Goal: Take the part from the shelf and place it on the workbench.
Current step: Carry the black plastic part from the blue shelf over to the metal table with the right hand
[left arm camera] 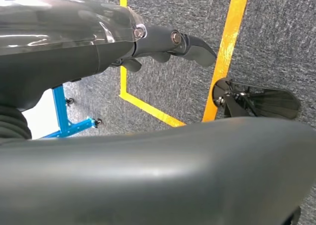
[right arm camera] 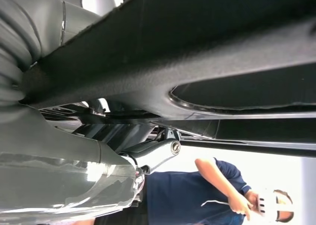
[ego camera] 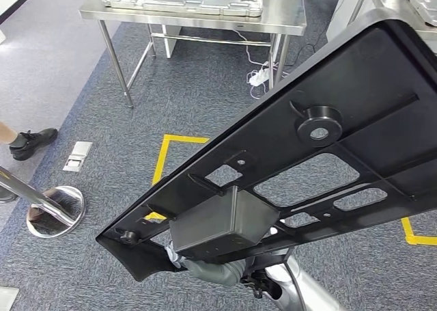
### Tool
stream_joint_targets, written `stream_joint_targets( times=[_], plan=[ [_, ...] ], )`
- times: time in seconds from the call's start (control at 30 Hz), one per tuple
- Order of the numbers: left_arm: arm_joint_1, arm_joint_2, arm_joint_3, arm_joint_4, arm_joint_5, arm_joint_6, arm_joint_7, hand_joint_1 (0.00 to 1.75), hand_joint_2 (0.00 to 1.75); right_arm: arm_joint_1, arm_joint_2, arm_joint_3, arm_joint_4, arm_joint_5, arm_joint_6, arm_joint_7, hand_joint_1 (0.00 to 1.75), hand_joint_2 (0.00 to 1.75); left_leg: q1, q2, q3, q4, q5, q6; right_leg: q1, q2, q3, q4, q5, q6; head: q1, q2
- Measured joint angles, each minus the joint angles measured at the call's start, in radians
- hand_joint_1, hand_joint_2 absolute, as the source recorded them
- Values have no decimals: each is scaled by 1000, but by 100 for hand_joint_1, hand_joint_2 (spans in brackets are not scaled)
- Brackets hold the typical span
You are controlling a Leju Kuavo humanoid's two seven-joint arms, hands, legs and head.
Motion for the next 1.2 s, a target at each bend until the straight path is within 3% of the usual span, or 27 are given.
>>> stream_joint_targets(
  times=[0.63,0.8,0.9,0.97,1.03,1.07,1.1,1.13,1.2],
  plan=[
    [-1,0,19,0,2,-16,-10,0,175,16,5,-7,0,-2,2,-1,175,175,-3,0,1,0,-2,2,-3,0,0,-1,0,3,0,0],
    [-1,0,24,0,0,-15,-10,0,175,17,9,-7,0,-2,2,-1,175,175,-11,0,0,2,-6,10,-11,-1,1,-2,1,12,0,0],
    [1,0,25,0,-1,-15,-9,0,175,16,14,-7,-2,-2,2,-1,175,175,-12,-3,6,-7,-5,23,-14,2,6,-2,-5,21,0,0],
    [-1,-1,26,0,-2,-15,-8,0,175,16,17,-8,-3,-3,1,-1,175,175,-6,-7,16,-19,-1,33,-14,38,-14,54,-40,20,2,0],
    [-5,-3,26,0,-2,-15,-7,0,175,22,15,-8,-2,-4,1,-1,175,175,-4,-14,21,-23,-3,40,-13,74,-83,186,-99,15,3,0],
    [-7,-3,26,0,-3,-15,-7,0,175,26,14,-9,-1,-4,0,-1,175,175,-5,-20,23,-23,-5,40,-12,80,-121,247,-115,14,3,0],
    [-7,-4,27,0,-3,-15,-7,0,175,30,13,-9,0,-4,0,-1,175,175,-5,-25,27,-23,-8,40,-12,82,-147,282,-114,13,3,0],
    [-6,-5,27,0,-3,-16,-7,0,175,32,12,-9,0,-4,0,-1,175,175,-5,-30,32,-23,-12,38,-12,82,-154,276,-90,13,3,0],
    [-5,-7,27,0,-3,-17,-6,0,175,33,12,-10,0,-4,0,-1,175,175,-3,-39,48,-22,-24,29,-11,83,-119,165,-4,10,3,0]
  ],
)
